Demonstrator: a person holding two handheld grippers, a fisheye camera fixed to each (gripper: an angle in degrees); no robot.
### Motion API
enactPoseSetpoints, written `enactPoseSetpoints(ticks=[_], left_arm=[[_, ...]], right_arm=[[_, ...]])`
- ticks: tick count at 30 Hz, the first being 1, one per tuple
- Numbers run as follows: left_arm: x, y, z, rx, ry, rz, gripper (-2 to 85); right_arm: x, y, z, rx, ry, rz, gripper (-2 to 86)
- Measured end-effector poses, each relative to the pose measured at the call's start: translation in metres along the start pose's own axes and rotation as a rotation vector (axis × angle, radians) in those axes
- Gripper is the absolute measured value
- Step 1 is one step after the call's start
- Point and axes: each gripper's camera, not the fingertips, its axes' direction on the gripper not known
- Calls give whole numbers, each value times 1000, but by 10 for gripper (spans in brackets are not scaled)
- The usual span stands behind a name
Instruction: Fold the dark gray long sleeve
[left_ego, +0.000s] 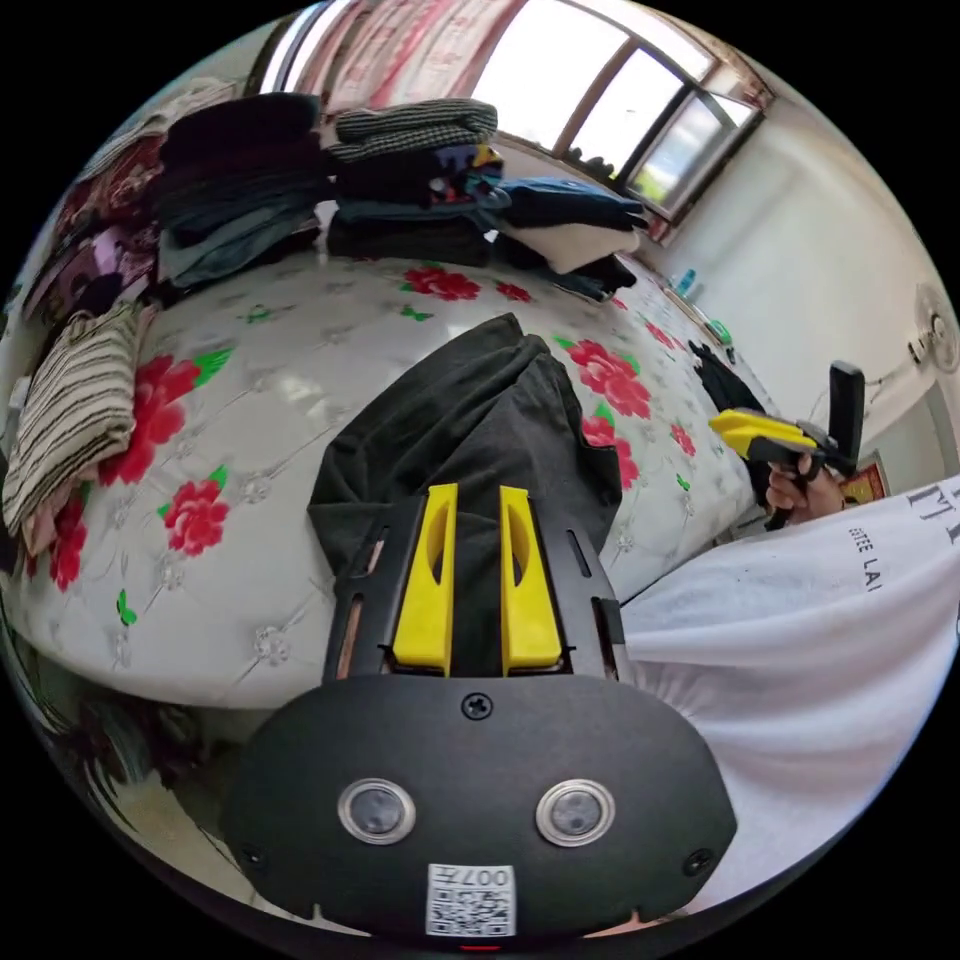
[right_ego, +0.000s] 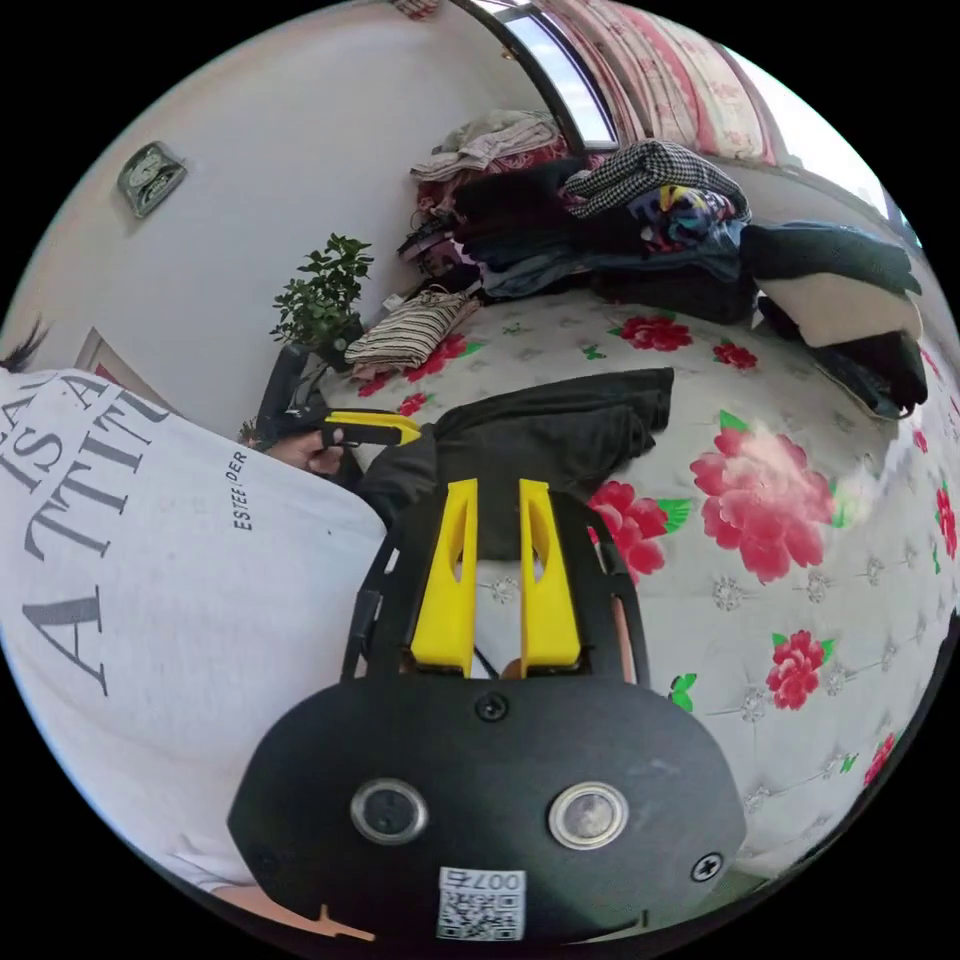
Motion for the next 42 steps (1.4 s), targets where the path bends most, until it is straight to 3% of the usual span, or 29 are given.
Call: enactPoseSetpoints(ticks=[5,11,15,18,20,25,31,36,42], left_arm=[[-40,22,-54,46,-80,-92,73],[-5,51,-57,-99,10,148,117],[33,54,-35,-192,-179,308,90],[39,24,-58,-155,-200,315,40],[33,1,-90,-79,-128,270,31],[-14,-58,-186,218,327,3,20],[9,-96,-225,311,505,46,24],[20,-97,-227,260,429,64,53],[29,-62,-226,207,287,95,93]], right_arm=[[-31,-12,56,-87,-50,-62,57],[-64,-44,157,-294,-147,-177,74],[-68,-63,194,-365,-178,-199,80],[-67,-77,208,-379,-211,-179,86],[-64,-87,200,-351,-147,-184,88],[-44,-99,126,-80,-129,-102,90],[-69,-114,113,73,-202,-154,72],[-65,-134,129,-15,0,-122,16],[-30,-138,107,38,13,-22,1]])
